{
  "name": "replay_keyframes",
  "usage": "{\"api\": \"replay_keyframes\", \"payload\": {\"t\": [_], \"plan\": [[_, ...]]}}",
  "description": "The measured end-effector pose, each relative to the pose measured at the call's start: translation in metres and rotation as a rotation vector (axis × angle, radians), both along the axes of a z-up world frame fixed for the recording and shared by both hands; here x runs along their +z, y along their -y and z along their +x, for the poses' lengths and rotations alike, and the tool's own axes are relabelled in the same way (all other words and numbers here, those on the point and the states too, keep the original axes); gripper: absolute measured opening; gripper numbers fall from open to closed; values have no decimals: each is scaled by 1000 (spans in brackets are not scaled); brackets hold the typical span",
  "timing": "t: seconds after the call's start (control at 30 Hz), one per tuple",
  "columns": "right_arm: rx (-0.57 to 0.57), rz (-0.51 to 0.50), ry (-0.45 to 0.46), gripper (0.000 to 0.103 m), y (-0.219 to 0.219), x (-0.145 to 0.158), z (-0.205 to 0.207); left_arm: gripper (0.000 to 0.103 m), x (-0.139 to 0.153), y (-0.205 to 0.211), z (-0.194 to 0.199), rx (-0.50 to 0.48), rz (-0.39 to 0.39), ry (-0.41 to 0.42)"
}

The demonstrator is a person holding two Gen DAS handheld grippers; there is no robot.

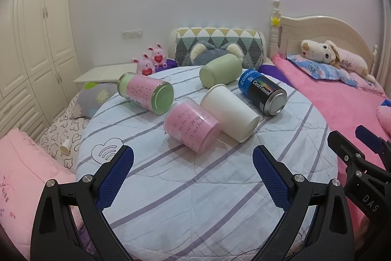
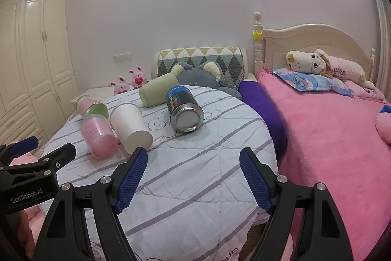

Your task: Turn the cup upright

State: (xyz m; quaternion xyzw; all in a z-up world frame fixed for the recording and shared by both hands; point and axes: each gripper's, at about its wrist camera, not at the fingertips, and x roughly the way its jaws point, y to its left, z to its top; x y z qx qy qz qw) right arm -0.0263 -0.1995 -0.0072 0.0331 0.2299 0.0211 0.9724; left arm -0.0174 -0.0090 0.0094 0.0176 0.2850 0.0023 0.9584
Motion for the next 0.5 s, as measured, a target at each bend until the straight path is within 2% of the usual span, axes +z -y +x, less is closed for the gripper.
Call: {"api": "replay_keyframes", "payload": {"t": [0.5], "plan": [[-1,-2,-1,79,0,4,-1,99,-2,1,-2,-4,3,-14]]}}
